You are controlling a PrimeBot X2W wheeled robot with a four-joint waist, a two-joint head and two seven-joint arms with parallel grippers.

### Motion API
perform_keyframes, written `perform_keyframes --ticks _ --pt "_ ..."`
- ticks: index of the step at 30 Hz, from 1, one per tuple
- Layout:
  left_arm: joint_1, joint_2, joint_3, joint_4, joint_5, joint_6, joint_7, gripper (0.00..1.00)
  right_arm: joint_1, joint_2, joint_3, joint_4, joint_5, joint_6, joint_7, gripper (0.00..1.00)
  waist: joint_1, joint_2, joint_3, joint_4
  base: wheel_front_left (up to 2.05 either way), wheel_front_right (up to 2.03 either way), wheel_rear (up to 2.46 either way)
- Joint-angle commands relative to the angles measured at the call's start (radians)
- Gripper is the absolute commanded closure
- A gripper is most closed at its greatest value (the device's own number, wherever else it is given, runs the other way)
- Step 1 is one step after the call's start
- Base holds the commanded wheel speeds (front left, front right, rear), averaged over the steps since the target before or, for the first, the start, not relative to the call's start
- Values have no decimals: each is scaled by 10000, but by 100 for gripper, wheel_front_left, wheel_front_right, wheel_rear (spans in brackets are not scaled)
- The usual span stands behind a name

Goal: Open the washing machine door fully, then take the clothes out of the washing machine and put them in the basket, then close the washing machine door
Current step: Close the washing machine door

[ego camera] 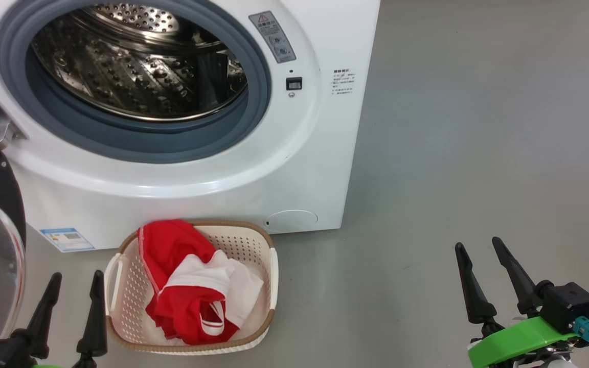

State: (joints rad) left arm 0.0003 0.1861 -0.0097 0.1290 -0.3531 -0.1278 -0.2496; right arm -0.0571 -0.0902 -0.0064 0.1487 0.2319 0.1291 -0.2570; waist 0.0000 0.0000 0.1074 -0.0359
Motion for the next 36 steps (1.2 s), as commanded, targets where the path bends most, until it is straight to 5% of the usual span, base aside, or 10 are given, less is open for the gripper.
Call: perform_keyframes --ticks 1,20,36 --pt "-116 202 294 -156 51 -29 -122 0 12 -44 248 -202 21 16 -48 0 0 0 -21 24 -62 62 0" --pt "-73 76 228 -109 -109 -29 -122 0 96 -137 298 -174 55 16 -48 0 0 0 -137 356 -6 6 0" --pt "48 -523 483 -56 -150 -29 -122 0 -320 -250 906 138 91 16 -48 0 0 0 -158 2120 0 0 0"
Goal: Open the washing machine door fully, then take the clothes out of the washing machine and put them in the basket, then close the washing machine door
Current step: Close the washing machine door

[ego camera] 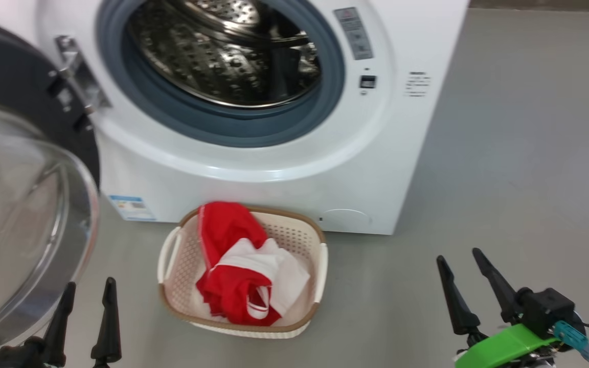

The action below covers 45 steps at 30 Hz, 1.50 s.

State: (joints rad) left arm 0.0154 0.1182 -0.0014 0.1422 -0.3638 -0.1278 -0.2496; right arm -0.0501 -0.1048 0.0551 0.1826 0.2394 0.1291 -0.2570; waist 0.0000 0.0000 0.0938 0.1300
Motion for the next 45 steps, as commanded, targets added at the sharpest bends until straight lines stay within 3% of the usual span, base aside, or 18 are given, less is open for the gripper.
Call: perform_keyframes --ticks 1,22,45 --pt "-104 127 432 -168 -57 -29 -122 0 -452 -116 374 -159 25 16 -48 0 0 0 -26 601 0 0 0" --pt "33 -465 853 299 -111 -29 -122 0 -965 -269 1557 506 390 16 -48 0 0 0 -429 3636 0 0 0" --pt "609 -677 1584 -525 -601 -29 -122 0 -2027 -301 2652 1184 838 16 -48 0 0 0 -350 3990 0 0 0"
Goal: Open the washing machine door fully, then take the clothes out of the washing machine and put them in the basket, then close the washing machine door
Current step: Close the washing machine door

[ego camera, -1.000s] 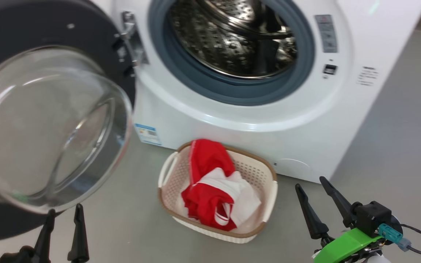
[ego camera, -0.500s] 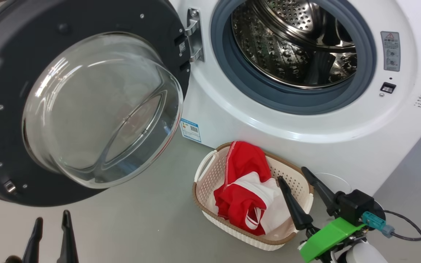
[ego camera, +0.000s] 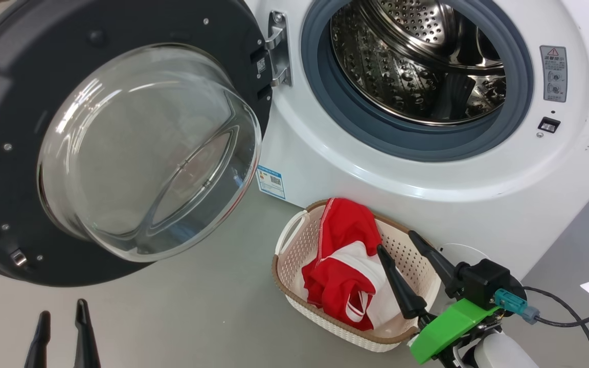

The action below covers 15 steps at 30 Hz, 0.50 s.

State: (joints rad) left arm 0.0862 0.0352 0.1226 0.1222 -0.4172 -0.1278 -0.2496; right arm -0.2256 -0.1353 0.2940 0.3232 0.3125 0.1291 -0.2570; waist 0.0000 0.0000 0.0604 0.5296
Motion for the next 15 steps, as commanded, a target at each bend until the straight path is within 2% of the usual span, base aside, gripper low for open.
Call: perform_keyframes --ticks 1,2,3,10,12,15 --pt "-118 153 338 -403 -147 -29 -122 16 -256 7 262 -222 125 16 -48 0 0 0 -33 -10 0 0 0" --pt "-151 153 335 -510 -230 -29 -122 65 -228 12 254 -230 136 16 -48 0 0 0 -52 -15 0 0 0" --pt "-194 153 351 -657 -275 -29 -122 100 -188 19 239 -241 143 16 -48 0 0 0 -73 -20 0 0 0" --pt "-896 318 1041 -2613 -162 -29 -122 100 241 110 -15 -370 133 16 -48 0 0 0 -190 -65 0 0 0" --pt "-1305 604 1368 -3189 -191 -29 -122 100 363 134 -92 -415 114 16 -48 0 0 0 -201 -75 0 0 0" --pt "-2049 1338 1753 -3725 -270 -29 -122 100 474 164 -209 -471 75 16 -48 0 0 0 -179 -85 0 0 0"
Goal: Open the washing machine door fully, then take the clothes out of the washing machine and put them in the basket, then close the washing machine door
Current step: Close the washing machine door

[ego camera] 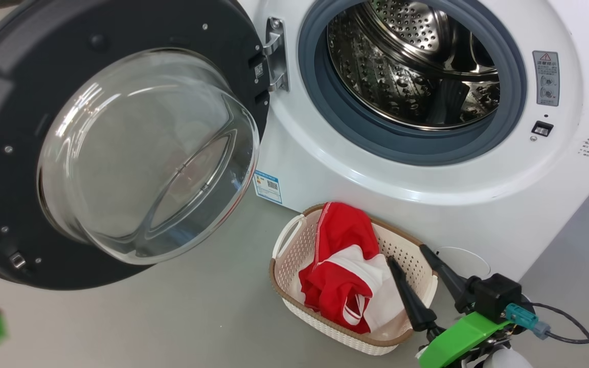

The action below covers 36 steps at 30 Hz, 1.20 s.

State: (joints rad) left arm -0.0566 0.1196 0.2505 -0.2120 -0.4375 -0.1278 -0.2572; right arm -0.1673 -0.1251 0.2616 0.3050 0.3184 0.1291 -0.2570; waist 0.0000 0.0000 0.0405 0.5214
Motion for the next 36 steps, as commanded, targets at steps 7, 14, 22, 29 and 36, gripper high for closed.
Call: perform_keyframes --ticks 7,14,22,29,36 --pt "-3156 3072 763 680 -1503 -29 -46 100 -21 178 -99 -418 -144 16 -48 0 0 0 160 -29 0 0 0" --pt "-4654 4664 43 3955 -3614 -29 154 100 69 253 -188 -491 -223 16 -48 0 0 0 197 -67 0 0 0" --pt "-6192 6084 -1485 7556 -6341 -29 2239 100 248 286 -322 -593 -330 16 -48 0 0 0 296 -148 0 0 0" --pt "-6827 6534 -2420 9343 -8142 -29 4519 100 172 310 -305 -566 -364 16 -48 0 0 0 369 -282 0 0 0" --pt "-7044 6791 -2884 10325 -9338 -29 6459 100 67 298 -329 -605 -413 16 -48 0 0 0 549 -498 0 0 0"
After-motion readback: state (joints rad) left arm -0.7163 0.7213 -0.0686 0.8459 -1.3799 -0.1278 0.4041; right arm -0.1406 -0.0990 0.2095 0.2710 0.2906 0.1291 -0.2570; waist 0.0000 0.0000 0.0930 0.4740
